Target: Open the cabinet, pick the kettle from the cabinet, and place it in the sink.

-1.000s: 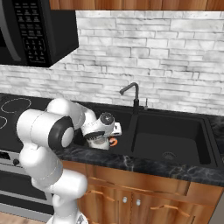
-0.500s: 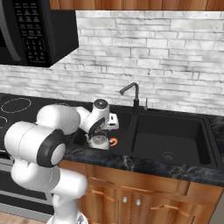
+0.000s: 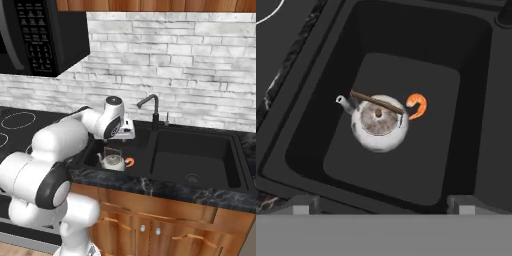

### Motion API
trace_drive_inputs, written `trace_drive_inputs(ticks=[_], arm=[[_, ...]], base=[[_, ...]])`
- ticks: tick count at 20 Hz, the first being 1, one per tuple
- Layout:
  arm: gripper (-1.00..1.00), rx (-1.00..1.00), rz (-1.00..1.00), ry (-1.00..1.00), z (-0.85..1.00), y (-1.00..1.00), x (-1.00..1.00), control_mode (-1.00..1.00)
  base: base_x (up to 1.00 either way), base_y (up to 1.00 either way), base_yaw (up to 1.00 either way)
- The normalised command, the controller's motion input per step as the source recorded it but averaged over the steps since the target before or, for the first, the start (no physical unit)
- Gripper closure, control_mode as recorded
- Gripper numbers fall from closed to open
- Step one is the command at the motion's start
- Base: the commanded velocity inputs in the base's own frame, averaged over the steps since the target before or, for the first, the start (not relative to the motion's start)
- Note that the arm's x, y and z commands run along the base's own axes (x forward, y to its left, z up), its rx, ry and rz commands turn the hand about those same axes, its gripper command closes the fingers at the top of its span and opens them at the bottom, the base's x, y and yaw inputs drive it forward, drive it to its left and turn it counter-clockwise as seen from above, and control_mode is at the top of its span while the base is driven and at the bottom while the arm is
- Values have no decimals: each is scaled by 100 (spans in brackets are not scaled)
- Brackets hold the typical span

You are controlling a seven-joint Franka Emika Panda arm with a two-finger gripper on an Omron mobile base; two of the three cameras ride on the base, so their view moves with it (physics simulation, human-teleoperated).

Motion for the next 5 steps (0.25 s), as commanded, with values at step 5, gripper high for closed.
trace_drive_inputs(ticks=[5], arm=[[-100,0,-7,0,33,1,-40,-100]], base=[[0,0,0]])
